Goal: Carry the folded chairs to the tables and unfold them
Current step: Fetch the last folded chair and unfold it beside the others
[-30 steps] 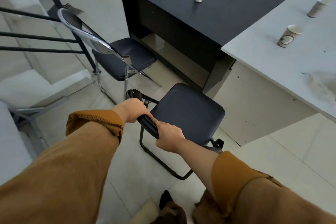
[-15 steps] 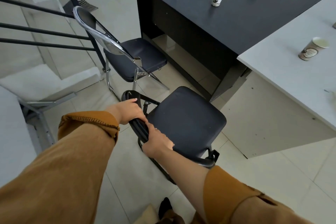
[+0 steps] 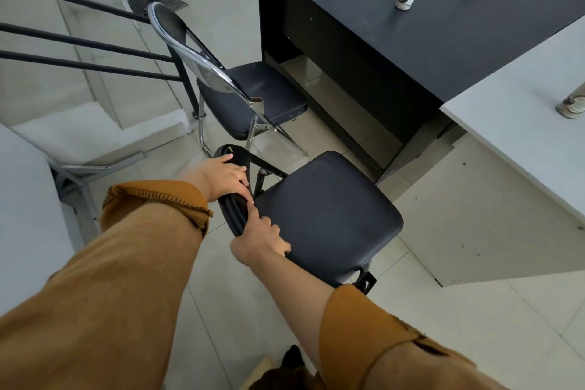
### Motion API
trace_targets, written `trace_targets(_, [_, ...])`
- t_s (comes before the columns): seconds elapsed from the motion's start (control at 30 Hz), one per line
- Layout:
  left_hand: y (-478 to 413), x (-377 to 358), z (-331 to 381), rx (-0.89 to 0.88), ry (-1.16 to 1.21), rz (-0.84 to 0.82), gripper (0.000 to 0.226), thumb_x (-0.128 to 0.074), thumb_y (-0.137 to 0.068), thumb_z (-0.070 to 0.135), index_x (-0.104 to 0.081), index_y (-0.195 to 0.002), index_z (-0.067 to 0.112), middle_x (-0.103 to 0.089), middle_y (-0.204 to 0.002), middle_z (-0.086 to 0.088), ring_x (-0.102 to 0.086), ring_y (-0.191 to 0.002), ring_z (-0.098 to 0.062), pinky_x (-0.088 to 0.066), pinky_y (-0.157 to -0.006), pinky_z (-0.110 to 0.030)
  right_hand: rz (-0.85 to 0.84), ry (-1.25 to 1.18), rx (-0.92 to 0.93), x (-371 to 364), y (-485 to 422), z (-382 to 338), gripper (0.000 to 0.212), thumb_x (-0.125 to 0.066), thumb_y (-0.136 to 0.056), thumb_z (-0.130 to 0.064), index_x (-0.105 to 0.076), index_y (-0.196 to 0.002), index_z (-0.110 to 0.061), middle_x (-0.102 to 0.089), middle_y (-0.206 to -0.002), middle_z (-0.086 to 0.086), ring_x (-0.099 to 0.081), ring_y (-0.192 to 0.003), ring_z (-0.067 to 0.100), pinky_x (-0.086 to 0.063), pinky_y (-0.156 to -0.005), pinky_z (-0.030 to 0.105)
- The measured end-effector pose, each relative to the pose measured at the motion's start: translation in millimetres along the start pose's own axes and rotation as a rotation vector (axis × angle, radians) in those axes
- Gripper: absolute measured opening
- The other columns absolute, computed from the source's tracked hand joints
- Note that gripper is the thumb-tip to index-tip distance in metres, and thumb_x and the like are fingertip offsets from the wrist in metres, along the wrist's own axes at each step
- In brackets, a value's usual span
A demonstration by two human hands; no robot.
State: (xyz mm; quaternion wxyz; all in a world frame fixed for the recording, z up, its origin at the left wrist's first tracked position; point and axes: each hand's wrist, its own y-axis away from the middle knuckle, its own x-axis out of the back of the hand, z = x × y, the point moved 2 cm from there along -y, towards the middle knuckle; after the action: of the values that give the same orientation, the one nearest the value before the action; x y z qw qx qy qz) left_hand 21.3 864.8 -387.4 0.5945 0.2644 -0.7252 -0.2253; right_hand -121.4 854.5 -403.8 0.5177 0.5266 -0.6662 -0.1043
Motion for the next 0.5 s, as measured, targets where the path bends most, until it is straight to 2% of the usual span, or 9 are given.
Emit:
trace_targets(0.17, [4, 2, 16, 0.064, -0.036, 0.004, 0.070, -0.055, -0.090, 0.006, -0.029, -0.141, 0.047, -0.026, -0.154, 0.002, -0.001, -0.148, -0.023, -0.003, -0.118, -0.052, 0.001, 0.001, 0.010, -1, 7, 13, 0.083, -0.052, -0.086, -0.019, -0.002, -0.150, -0.034, -0.028, -0.149, 0.008, -0.027, -0.136, 0.031, -0.031, -0.102, 0.062])
trace_targets(0.27, [8, 4, 25, 0.147, -0.082, -0.033, 0.069, -0.055, -0.091, 0.011, -0.026, -0.143, 0.046, -0.022, -0.156, -0.001, 0.003, -0.148, -0.025, -0.003, -0.117, -0.055, -0.057, -0.032, 0.038, 4, 12, 20, 0.090, -0.061, -0.085, -0.019, -0.002, -0.151, -0.032, -0.024, -0.153, 0.006, -0.023, -0.139, 0.029, -0.031, -0.106, 0.058])
trace_targets(0.37, [8, 11, 34, 0.207, -0.140, -0.146, 0.070, -0.058, -0.091, 0.017, -0.021, -0.146, 0.041, -0.016, -0.158, -0.002, 0.006, -0.148, -0.026, -0.002, -0.116, -0.056, -0.105, -0.091, 0.069, 8, 17, 34, 0.096, -0.070, -0.080, -0.027, -0.007, -0.152, -0.028, -0.025, -0.153, 0.005, -0.025, -0.140, 0.028, -0.031, -0.109, 0.051])
trace_targets(0.5, [5, 31, 51, 0.326, -0.119, -0.395, 0.067, -0.051, -0.095, 0.024, -0.015, -0.150, 0.036, -0.009, -0.160, -0.005, 0.005, -0.148, -0.027, -0.003, -0.117, -0.055, -0.152, -0.159, 0.091, 10, 26, 62, 0.094, -0.072, -0.077, -0.024, -0.014, -0.152, -0.026, -0.025, -0.154, 0.006, -0.027, -0.139, 0.029, -0.031, -0.111, 0.047])
